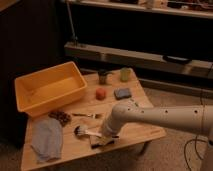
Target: Place brush in plastic cup
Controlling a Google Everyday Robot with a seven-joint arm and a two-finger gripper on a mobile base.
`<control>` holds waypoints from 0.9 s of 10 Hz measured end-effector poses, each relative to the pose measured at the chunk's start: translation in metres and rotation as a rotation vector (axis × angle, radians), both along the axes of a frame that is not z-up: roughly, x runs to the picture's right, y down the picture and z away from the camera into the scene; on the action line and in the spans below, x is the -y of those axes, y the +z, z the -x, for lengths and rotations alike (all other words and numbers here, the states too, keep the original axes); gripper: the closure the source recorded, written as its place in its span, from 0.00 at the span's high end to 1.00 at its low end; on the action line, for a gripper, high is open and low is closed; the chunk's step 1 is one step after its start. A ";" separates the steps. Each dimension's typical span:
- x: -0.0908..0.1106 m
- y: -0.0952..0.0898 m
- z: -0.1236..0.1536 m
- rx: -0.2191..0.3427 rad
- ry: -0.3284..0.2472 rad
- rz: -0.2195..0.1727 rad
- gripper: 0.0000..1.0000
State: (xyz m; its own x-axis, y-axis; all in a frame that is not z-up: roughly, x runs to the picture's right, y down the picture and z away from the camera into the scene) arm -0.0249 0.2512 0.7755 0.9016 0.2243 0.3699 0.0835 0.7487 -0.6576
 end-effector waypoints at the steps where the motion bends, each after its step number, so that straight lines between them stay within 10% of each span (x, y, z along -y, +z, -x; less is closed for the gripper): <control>1: -0.001 0.000 0.001 -0.003 0.000 0.000 0.68; 9: -0.001 -0.001 0.011 -0.012 0.001 0.001 0.80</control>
